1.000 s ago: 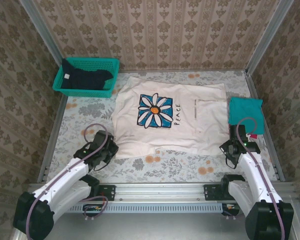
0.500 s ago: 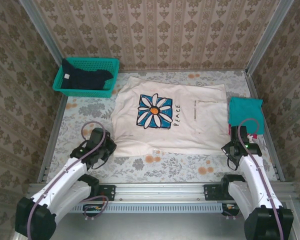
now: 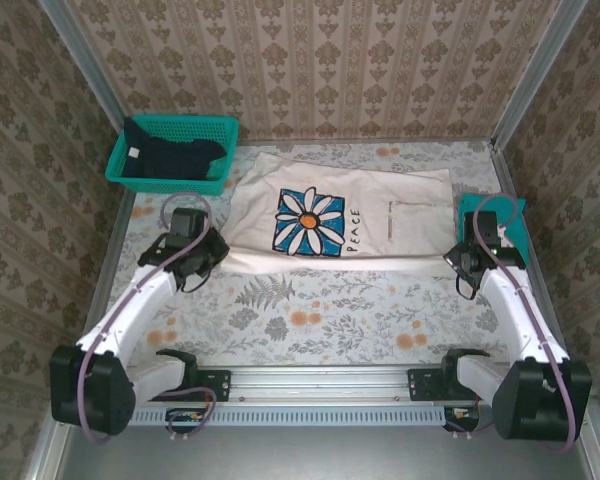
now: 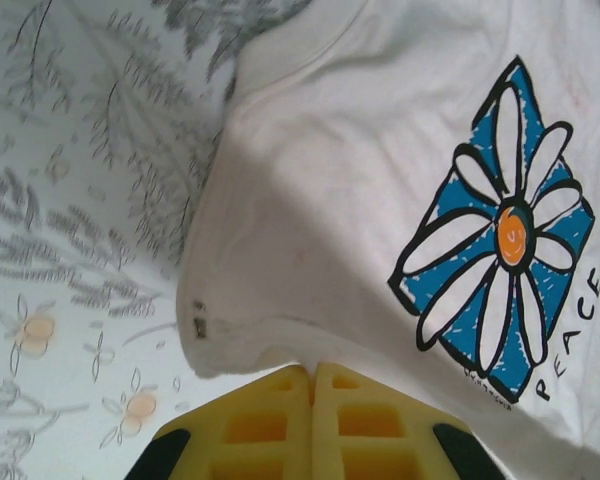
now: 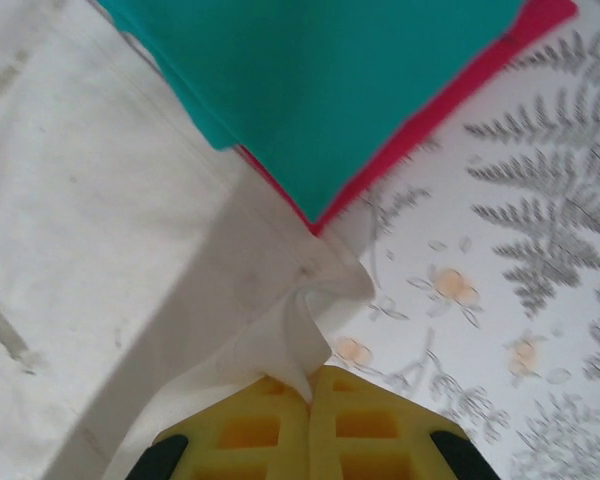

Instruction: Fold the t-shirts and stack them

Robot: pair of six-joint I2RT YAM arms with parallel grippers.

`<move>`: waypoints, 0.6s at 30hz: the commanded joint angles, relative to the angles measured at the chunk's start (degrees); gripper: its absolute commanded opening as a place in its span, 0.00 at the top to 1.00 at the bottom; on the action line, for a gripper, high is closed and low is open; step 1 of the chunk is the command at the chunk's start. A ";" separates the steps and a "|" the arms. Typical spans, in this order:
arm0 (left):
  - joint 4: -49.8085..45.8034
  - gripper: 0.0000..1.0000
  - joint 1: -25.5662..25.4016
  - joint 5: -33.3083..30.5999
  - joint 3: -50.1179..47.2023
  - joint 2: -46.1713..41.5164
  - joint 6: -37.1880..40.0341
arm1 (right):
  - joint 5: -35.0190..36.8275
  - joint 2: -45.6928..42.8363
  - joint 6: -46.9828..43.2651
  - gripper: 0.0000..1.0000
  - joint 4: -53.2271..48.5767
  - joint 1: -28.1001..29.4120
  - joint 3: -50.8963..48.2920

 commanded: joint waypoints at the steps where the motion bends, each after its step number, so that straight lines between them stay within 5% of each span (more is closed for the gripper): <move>1: 1.26 1.00 1.70 1.03 4.64 3.33 7.39 | 0.66 3.33 -1.46 1.00 5.08 -0.34 3.58; 18: 4.41 1.00 5.08 5.84 23.72 23.63 18.23 | 5.40 21.03 -5.96 1.00 11.49 -0.30 17.83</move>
